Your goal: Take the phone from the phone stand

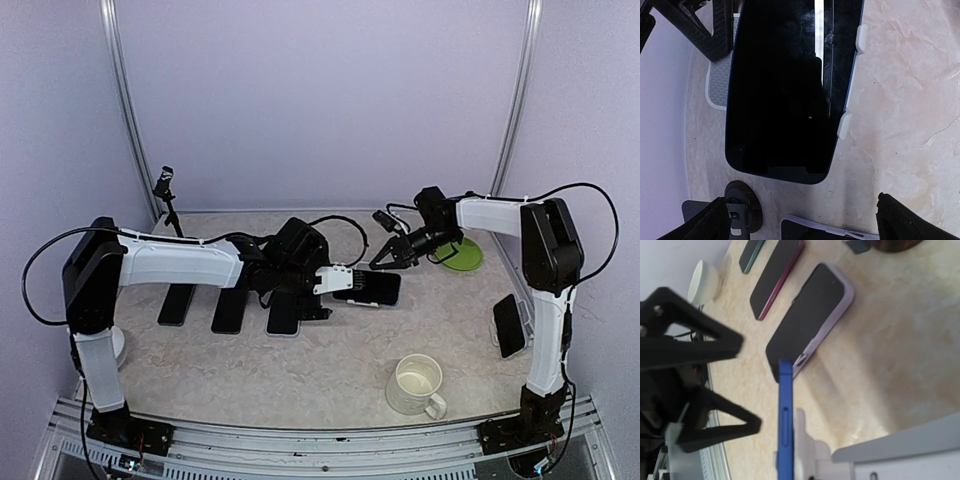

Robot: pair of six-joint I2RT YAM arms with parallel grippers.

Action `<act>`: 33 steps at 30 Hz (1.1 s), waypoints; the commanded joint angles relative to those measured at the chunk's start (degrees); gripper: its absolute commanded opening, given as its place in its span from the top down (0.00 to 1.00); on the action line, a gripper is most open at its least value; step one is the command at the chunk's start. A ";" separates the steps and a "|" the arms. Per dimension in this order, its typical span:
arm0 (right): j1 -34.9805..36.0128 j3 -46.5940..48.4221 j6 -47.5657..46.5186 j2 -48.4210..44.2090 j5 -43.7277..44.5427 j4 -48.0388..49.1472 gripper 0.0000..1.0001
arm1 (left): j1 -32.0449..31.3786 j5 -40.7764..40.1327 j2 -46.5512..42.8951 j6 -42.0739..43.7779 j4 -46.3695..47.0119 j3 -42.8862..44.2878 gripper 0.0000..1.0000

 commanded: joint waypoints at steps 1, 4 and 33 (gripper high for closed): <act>1.84 2.56 -1.25 -2.93 -2.57 -3.14 1.00 | -0.97 -1.50 2.02 1.75 2.13 1.52 0.01; 2.91 2.74 -1.59 -2.97 -2.58 -3.74 1.00 | -1.59 -2.94 3.00 2.18 2.96 1.73 0.01; 5.20 4.85 -3.71 -2.46 -1.83 -5.67 1.00 | -3.30 -6.97 1.97 0.58 7.22 1.22 0.55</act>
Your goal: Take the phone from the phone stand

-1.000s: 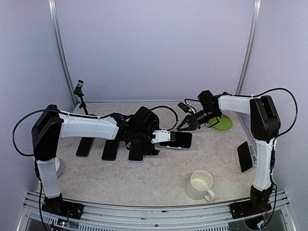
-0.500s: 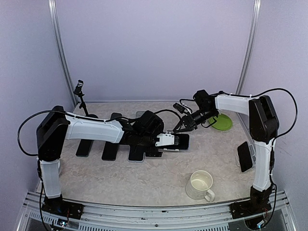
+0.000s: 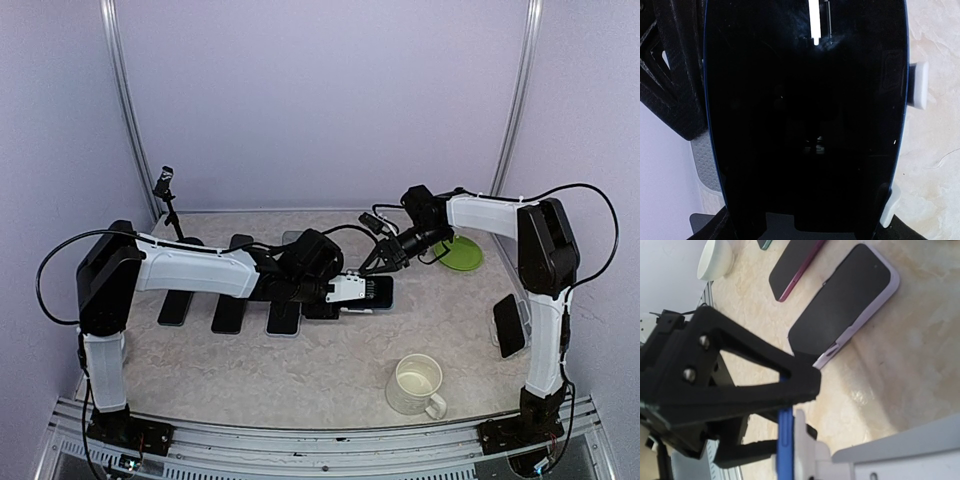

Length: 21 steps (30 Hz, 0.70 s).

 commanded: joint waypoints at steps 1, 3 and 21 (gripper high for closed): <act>0.61 1.94 -1.65 -2.50 -1.78 -0.47 1.00 | -0.08 -1.03 -2.93 -0.78 4.29 -0.98 0.57; 0.63 1.94 -2.58 -2.69 -0.56 -1.00 1.00 | -0.07 -1.23 -3.83 -1.07 5.47 -1.93 0.59; -2.67 -0.38 -4.12 -5.29 10.09 -0.47 1.00 | 1.33 -2.45 -13.47 -2.42 11.33 -8.99 0.67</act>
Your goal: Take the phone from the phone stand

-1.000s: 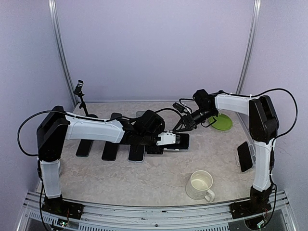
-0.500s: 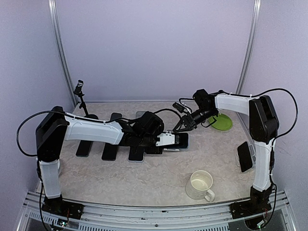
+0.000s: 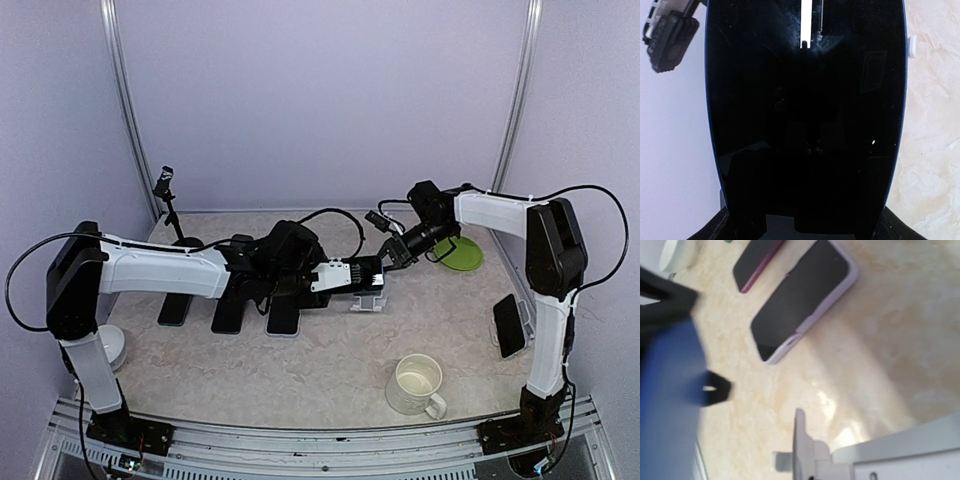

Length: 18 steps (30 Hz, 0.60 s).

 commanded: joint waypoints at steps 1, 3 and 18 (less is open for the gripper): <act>-1.75 0.84 0.48 -2.44 2.79 2.16 1.00 | 0.59 0.70 -5.31 -2.57 5.68 -1.20 0.68; -2.33 1.15 1.68 -1.80 2.66 4.86 1.00 | 1.28 1.77 -7.11 -4.23 6.27 -2.15 0.68; -3.95 25.90 -4.03 18.93 -5.40 3.69 1.00 | 7.02 6.50 -14.24 -20.56 7.33 -4.94 0.68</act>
